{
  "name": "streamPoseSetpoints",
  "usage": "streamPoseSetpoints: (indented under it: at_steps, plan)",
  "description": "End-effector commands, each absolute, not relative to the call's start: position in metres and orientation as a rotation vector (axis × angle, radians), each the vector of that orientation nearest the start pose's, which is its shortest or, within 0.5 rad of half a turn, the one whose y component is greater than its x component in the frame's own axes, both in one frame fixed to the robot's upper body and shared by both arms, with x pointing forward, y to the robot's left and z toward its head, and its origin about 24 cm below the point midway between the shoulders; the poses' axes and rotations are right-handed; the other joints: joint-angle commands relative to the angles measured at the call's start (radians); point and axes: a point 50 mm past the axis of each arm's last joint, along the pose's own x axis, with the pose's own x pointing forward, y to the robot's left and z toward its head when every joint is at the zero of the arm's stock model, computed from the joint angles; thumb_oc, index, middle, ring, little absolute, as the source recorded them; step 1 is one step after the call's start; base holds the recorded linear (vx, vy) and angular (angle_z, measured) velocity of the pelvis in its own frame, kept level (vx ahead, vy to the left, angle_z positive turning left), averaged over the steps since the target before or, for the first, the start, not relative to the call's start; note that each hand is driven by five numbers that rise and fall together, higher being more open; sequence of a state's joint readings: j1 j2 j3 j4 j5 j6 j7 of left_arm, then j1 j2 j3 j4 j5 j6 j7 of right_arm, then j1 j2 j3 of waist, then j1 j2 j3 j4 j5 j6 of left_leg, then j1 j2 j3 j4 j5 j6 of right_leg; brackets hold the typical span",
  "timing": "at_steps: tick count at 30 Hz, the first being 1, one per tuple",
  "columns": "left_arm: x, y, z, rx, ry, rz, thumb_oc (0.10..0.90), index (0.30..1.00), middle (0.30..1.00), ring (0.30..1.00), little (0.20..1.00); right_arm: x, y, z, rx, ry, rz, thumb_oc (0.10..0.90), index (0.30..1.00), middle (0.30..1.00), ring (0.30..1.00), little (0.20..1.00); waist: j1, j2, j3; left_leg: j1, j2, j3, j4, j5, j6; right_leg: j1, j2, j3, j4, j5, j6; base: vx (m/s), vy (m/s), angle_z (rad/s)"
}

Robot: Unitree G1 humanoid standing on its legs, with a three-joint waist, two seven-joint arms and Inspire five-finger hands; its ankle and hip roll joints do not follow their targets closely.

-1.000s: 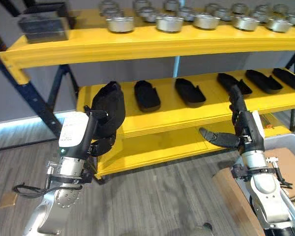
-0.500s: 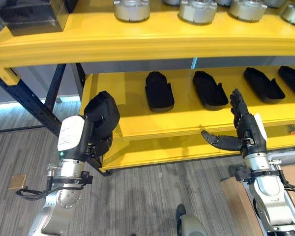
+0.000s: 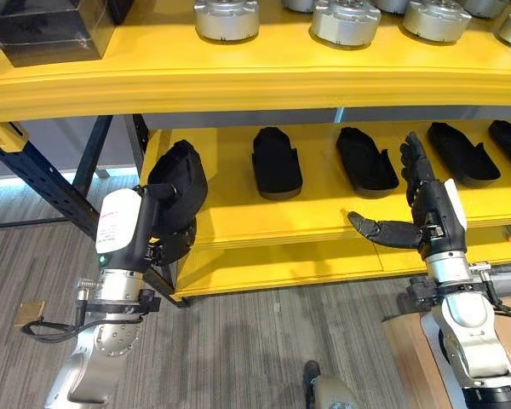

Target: Move parts from the plastic box to the shelf.

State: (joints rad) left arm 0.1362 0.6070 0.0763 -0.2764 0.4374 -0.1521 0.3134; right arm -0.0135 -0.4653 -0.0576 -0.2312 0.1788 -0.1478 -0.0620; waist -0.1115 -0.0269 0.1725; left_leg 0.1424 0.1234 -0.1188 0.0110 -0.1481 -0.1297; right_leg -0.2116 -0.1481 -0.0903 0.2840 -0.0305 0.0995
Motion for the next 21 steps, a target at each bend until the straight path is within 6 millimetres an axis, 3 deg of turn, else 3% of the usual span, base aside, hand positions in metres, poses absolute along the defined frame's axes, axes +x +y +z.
streamPoseSetpoints:
  at_steps: [1,4,5,6,7,9,10,12,13,14,17,18,21]
  plan:
    - [0.215,0.230,0.193,0.945,-0.806,0.328,0.400,0.300,0.300,0.300,0.300,0.239,-0.216,0.181,-0.255,-0.665,-0.004,0.900,1.000,1.000,1.000,1.000,-0.018,0.011,-0.127,0.071,0.000,0.005,-0.023,-0.047,0.074,-0.046,-0.038,0.023,-0.056,0.029,0.054,0.08,-0.090,0.02]
    - [0.218,0.228,0.194,0.931,-0.814,0.326,0.400,0.300,0.300,0.300,0.300,0.240,-0.217,0.182,-0.262,-0.667,-0.014,0.900,1.000,1.000,1.000,1.000,-0.025,0.008,-0.128,0.061,0.027,-0.003,0.007,-0.053,0.060,-0.044,-0.015,0.022,-0.022,-0.011,0.039,0.12,-0.198,0.20]
    - [0.221,0.223,0.193,0.901,-0.819,0.310,0.400,0.300,0.300,0.300,0.300,0.241,-0.216,0.186,-0.257,-0.690,-0.001,0.900,1.000,1.000,1.000,1.000,-0.019,-0.002,-0.120,-0.035,0.039,-0.011,0.215,0.062,0.023,0.020,0.029,0.033,-0.075,-0.027,-0.008,0.12,-0.285,0.71]
    - [0.221,0.222,0.192,0.892,-0.818,0.309,0.400,0.300,0.300,0.300,0.300,0.242,-0.214,0.189,-0.249,-0.703,0.012,0.900,1.000,1.000,1.000,1.000,-0.010,-0.007,-0.113,-0.107,0.024,-0.025,0.351,0.119,0.022,0.051,0.037,0.032,-0.109,-0.028,-0.025,0.10,-0.458,0.61]
    - [0.221,0.217,0.194,0.874,-0.831,0.283,0.400,0.300,0.300,0.300,0.300,0.244,-0.209,0.191,-0.234,-0.713,0.042,0.900,1.000,1.000,1.000,1.000,0.027,-0.039,-0.066,-0.216,-0.040,-0.042,0.573,0.201,0.026,0.096,0.040,0.035,-0.137,-0.026,-0.066,-0.01,-0.228,0.33]
    - [0.222,0.216,0.195,0.862,-0.836,0.282,0.400,0.300,0.300,0.300,0.300,0.245,-0.207,0.192,-0.222,-0.717,0.048,0.900,1.000,1.000,1.000,1.000,0.031,-0.049,-0.050,-0.260,-0.044,-0.041,0.641,0.202,0.041,0.105,0.039,0.034,-0.140,-0.031,-0.076,0.00,-0.140,-0.17]
    - [0.222,0.216,0.195,0.862,-0.836,0.282,0.400,0.300,0.300,0.300,0.300,0.245,-0.207,0.192,-0.222,-0.717,0.048,0.900,1.000,1.000,1.000,1.000,0.031,-0.049,-0.050,-0.260,-0.044,-0.041,0.641,0.202,0.041,0.105,0.039,0.034,-0.140,-0.031,-0.076,0.12,-0.095,-0.08]
    - [0.218,0.220,0.193,0.848,-0.821,0.301,0.400,0.300,0.300,0.300,0.300,0.243,-0.209,0.190,-0.208,-0.710,0.032,0.900,1.000,1.000,1.000,1.000,0.036,-0.057,-0.043,-0.325,0.072,0.039,0.486,0.198,0.039,0.119,0.027,0.035,-0.133,-0.060,-0.061,0.21,0.048,-0.05]
    - [0.217,0.224,0.192,0.843,-0.808,0.310,0.400,0.300,0.300,0.300,0.300,0.243,-0.211,0.187,-0.201,-0.696,0.014,0.900,1.000,1.000,1.000,1.000,0.030,-0.042,-0.053,-0.312,0.162,0.070,0.270,0.204,0.025,0.116,0.026,0.028,-0.116,-0.085,-0.035,0.27,0.189,0.11]
    - [0.218,0.224,0.193,0.846,-0.814,0.317,0.400,0.300,0.300,0.300,0.300,0.243,-0.212,0.185,-0.208,-0.687,0.005,0.900,1.000,1.000,1.000,1.000,0.033,-0.032,-0.055,-0.295,0.196,0.091,0.135,0.229,0.011,0.115,0.027,0.034,-0.096,-0.100,-0.026,0.22,0.158,0.16]
    - [0.220,0.222,0.193,0.839,-0.818,0.320,0.400,0.300,0.300,0.300,0.300,0.241,-0.217,0.181,-0.217,-0.666,-0.024,0.900,1.000,1.000,1.000,1.000,0.037,-0.013,-0.051,-0.274,0.240,0.111,0.021,0.303,-0.024,0.111,0.028,0.046,-0.026,-0.129,-0.013,0.14,0.124,-0.28]
    - [0.219,0.223,0.191,0.842,-0.816,0.322,0.400,0.300,0.300,0.300,0.300,0.239,-0.219,0.177,-0.221,-0.651,-0.031,0.900,1.000,1.000,1.000,1.000,0.029,-0.001,-0.057,-0.246,0.255,0.120,0.018,0.275,-0.025,0.108,0.029,0.052,-0.003,-0.147,-0.005,0.14,0.166,-0.54]
    - [0.219,0.217,0.193,0.866,-0.834,0.280,0.400,0.300,0.300,0.300,0.300,0.233,-0.223,0.169,-0.227,-0.619,-0.051,0.900,1.000,1.000,1.000,1.000,0.012,0.016,-0.081,-0.210,0.237,0.151,-0.009,0.245,-0.039,0.117,-0.007,0.047,-0.004,-0.137,0.024,0.15,0.224,-0.47]
